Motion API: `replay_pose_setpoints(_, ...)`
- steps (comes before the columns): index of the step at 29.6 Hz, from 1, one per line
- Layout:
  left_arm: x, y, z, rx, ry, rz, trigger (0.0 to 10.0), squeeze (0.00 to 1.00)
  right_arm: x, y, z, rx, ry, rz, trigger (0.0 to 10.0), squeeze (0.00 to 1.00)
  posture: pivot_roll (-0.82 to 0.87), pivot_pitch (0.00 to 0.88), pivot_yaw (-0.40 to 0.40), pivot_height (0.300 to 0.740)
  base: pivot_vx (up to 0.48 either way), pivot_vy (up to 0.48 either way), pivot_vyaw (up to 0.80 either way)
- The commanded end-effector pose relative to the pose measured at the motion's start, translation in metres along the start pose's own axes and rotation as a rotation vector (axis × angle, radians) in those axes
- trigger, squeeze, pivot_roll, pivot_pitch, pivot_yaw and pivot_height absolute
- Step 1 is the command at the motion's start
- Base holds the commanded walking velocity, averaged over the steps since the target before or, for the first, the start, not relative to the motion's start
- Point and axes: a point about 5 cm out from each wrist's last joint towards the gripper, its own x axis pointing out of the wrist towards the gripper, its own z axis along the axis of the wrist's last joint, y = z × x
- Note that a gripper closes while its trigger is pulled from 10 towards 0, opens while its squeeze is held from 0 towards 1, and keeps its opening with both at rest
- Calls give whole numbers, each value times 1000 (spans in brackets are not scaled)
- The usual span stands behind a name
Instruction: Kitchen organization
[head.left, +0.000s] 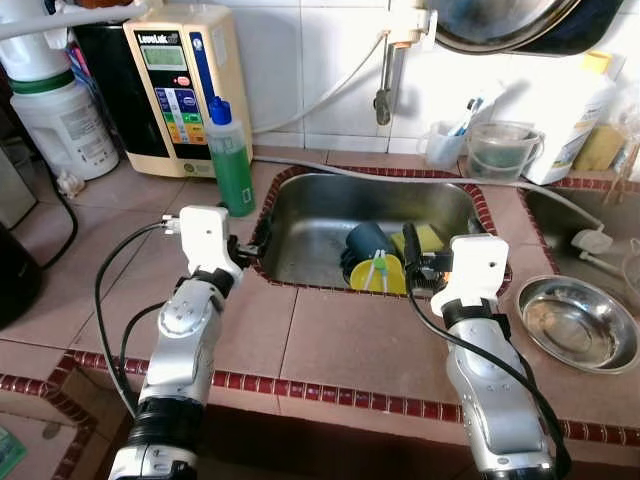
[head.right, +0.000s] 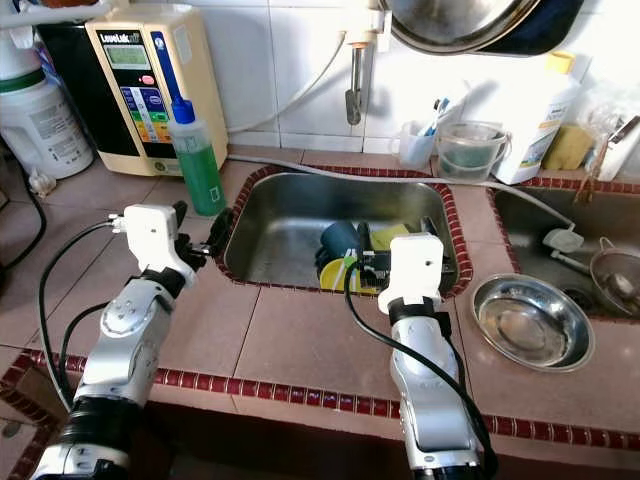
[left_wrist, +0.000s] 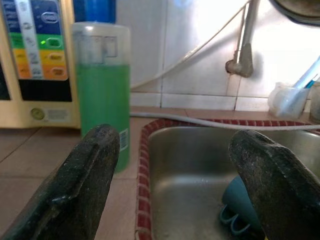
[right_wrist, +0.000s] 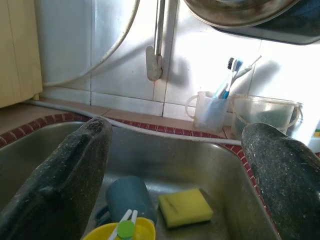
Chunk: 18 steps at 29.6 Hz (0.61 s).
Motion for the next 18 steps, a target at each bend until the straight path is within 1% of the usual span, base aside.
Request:
replay_pose_setpoints(1,-2,2,2,6,-7,22,10000,0,1,0,-1,0,-1,2,10000,0,-167,0,26,740,0,0,0)
replay_pose_setpoints(6,-3,1,4,5,-10,29,10000,0,3,2,0,-19,-20,18,10000,0,-151,0,16,740,0,0,0)
replay_pose_setpoints(8,-3,2,8,26,-21,33,10000,0,5,4,4,-10,-41,23,10000,0,-150,0,15,740,0,0,0)
replay_pose_setpoints(16,-4,2,13,19,-36,41,10000,0,10,3,11,2,-62,16,10000,0,-142,0,16,740,0,0,0)
replay_pose_setpoints(18,-4,1,13,14,-34,42,10000,0,9,3,10,2,-63,14,10000,0,-143,0,18,740,0,-304,0)
